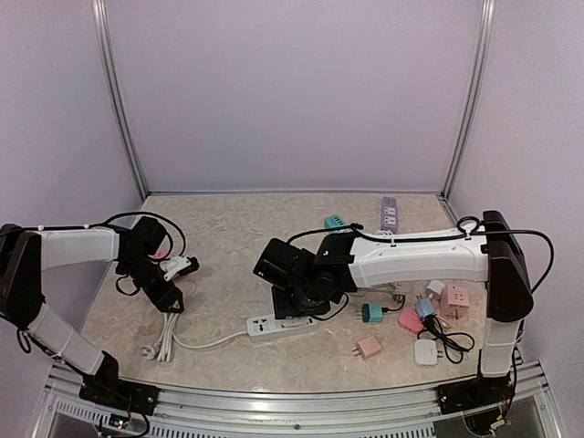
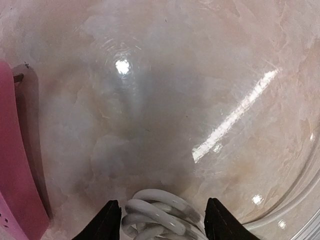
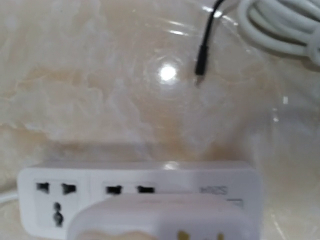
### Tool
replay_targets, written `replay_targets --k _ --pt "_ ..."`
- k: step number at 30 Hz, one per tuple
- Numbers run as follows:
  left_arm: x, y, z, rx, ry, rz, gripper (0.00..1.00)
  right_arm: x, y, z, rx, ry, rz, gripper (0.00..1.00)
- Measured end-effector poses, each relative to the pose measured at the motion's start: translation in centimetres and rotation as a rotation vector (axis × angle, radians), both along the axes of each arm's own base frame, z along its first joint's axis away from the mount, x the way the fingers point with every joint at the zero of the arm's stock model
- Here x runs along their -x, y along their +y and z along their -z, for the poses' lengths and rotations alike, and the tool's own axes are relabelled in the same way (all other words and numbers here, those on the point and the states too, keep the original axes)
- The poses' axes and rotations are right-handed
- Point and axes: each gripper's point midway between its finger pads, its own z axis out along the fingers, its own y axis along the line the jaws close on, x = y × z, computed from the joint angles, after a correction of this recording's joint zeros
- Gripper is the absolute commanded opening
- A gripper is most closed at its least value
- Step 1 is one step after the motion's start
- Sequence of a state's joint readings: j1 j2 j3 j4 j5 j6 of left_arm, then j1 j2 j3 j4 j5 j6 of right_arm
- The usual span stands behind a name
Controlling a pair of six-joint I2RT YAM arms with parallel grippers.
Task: Insert the plug
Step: Insert the plug into the socket.
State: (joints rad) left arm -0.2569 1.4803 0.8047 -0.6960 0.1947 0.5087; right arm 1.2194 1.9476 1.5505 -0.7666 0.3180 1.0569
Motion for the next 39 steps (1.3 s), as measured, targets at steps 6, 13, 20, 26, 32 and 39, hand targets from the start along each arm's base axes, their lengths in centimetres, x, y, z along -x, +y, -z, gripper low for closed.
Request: replay_targets --k 6,13,20,26,32,39 --pt "-0.1 0.6 -1.2 0.002 -0.002 -0.032 0.7 -0.5 2.4 -0.5 -0.019 -0.003 -0.032 0.0" --pt "-2.1 1.7 -4.1 0.006 -0.11 -0.081 0.73 -0.3 2.5 -0.2 -0.001 0.004 -0.043 0.0" --pt "-2.1 1.7 -4.4 0.008 -0.118 -0.081 0.74 -0.2 2.7 0.8 0.016 0.009 -0.057 0.0" --pt "-2.1 1.7 -4.4 0.008 -0.118 -0.082 0.74 -0.3 2.9 0.9 0.018 -0.004 -0.066 0.0" --pt "-2.2 1.9 -4.4 0.009 -0.118 -0.089 0.74 -0.4 3.1 0.9 0.041 -0.034 -0.108 0.0" --pt "-2.2 1.9 -4.4 0.009 -0.118 -0.093 0.74 -0.7 3.2 0.9 0.084 -0.085 -0.165 0.0"
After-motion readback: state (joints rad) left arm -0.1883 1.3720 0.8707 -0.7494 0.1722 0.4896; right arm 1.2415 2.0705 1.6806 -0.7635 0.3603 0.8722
